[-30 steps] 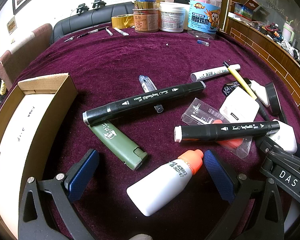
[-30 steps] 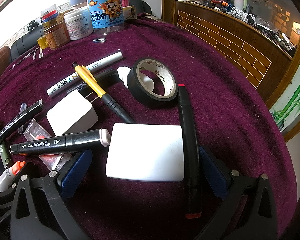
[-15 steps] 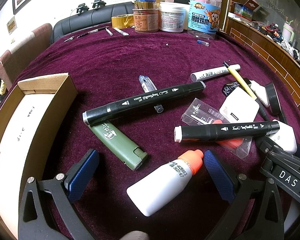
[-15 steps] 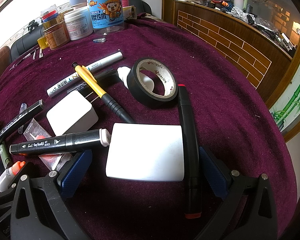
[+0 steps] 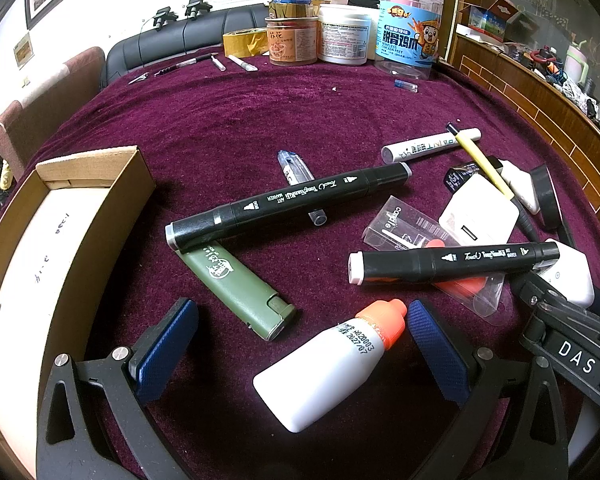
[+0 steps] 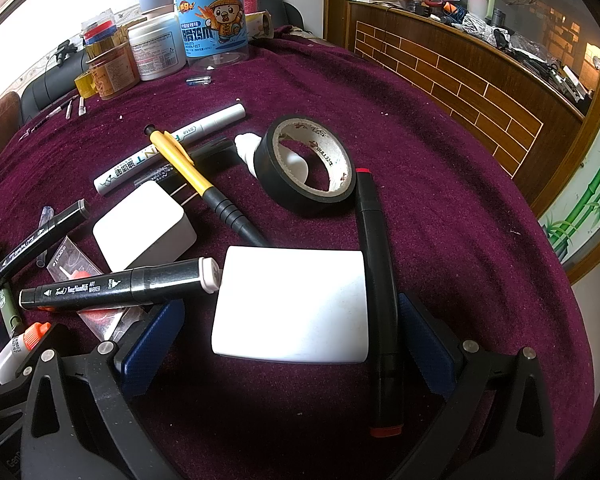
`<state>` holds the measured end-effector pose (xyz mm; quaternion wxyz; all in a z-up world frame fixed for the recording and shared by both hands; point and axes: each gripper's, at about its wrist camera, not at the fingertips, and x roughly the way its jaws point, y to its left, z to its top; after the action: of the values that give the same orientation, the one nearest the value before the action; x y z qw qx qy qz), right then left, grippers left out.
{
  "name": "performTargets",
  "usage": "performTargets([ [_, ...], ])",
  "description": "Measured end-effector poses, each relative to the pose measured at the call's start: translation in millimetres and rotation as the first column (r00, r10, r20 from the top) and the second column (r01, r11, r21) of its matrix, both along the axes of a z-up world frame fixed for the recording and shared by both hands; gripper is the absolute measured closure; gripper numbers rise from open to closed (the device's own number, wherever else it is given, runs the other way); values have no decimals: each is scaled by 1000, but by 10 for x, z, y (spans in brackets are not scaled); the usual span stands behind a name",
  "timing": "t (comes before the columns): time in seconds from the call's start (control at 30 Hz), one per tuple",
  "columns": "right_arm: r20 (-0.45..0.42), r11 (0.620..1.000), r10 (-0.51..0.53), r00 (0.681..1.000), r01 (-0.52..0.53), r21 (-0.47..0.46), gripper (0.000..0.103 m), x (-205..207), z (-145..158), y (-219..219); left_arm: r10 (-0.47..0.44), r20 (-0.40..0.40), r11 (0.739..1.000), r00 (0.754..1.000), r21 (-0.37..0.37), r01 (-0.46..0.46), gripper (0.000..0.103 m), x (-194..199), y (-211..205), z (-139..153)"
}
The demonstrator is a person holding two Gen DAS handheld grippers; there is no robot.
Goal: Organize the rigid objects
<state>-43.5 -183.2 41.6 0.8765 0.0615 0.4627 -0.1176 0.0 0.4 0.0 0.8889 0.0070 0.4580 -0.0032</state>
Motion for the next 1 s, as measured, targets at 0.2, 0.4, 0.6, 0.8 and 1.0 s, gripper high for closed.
performTargets([
  [0.2,0,1000,0,1000,0,0,0,1,0,-1,34,1,999,999,5,-34,1,0,-6,-33],
  [0.4,0,1000,0,1000,0,0,0,1,0,-3,34,1,999,999,1,-34,1,-21,6,-25],
  [0.6,-1,1000,0,1000,0,-1,0,-4,2,5,-6,-61,1000,998,-12,5,2,-32,6,15],
  [0.8,-1,1000,18,1000,-18,-1,0,-46,13,44,10,-59,1000,998,-2,-10,1,-115,-40,4],
  [1.0,34,972,73,997,-79,219,0,-139,85,-257,18,-49,1000,999,0,-18,1,-157,-41,3],
])
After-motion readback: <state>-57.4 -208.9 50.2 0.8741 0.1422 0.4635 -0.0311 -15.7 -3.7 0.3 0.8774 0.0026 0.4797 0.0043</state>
